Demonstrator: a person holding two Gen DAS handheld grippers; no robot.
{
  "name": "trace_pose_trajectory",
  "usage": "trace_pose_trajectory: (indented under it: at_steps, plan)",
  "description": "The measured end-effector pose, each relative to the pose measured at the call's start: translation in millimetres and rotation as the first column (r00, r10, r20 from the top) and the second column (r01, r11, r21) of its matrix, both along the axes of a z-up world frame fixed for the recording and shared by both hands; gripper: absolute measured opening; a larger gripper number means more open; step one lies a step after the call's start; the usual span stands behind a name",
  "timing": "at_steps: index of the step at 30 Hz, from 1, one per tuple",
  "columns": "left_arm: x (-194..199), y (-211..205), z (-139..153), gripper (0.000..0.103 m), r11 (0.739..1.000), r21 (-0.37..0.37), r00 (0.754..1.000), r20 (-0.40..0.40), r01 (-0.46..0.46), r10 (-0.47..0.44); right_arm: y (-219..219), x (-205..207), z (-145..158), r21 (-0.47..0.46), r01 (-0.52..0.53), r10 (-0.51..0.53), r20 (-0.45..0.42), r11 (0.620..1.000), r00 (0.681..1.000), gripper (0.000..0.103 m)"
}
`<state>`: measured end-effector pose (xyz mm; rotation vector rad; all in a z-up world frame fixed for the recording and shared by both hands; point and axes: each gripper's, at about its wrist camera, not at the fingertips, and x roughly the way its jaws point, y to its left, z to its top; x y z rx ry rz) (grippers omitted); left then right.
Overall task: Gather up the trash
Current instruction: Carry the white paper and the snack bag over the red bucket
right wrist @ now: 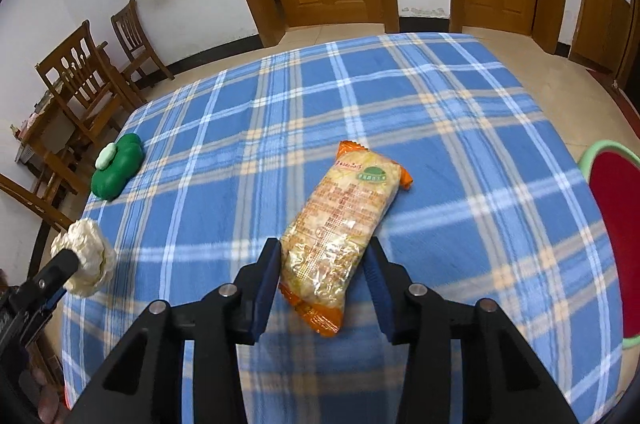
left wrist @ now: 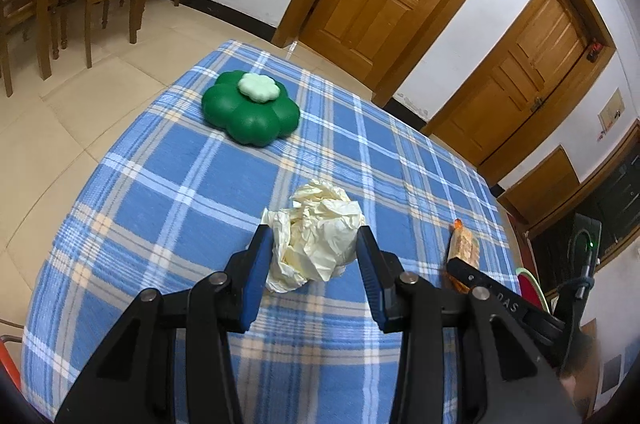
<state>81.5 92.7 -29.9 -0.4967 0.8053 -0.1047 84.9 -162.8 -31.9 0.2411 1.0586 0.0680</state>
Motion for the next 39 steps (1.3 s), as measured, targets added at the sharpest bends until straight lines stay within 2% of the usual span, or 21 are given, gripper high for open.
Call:
trace_pose_trajectory:
  at_steps: [19,39]
  plan:
    - [-19.8,-53.5,20.5,0.043,0.991,0.062,0.993,0.013,0.115,-0.116,-53.6,-73.1,30.9,0.015,0.041,-0.042,0.071,0.999,0.997,0.045]
    - [-31.4,-122.7,38.6,0.043,0.958,0.131,0.965,0.015,0.256,-0.260,-127.3,-120.4,50.3,0.023,0.164,-0.166,0.127,0.986,0.978,0.045]
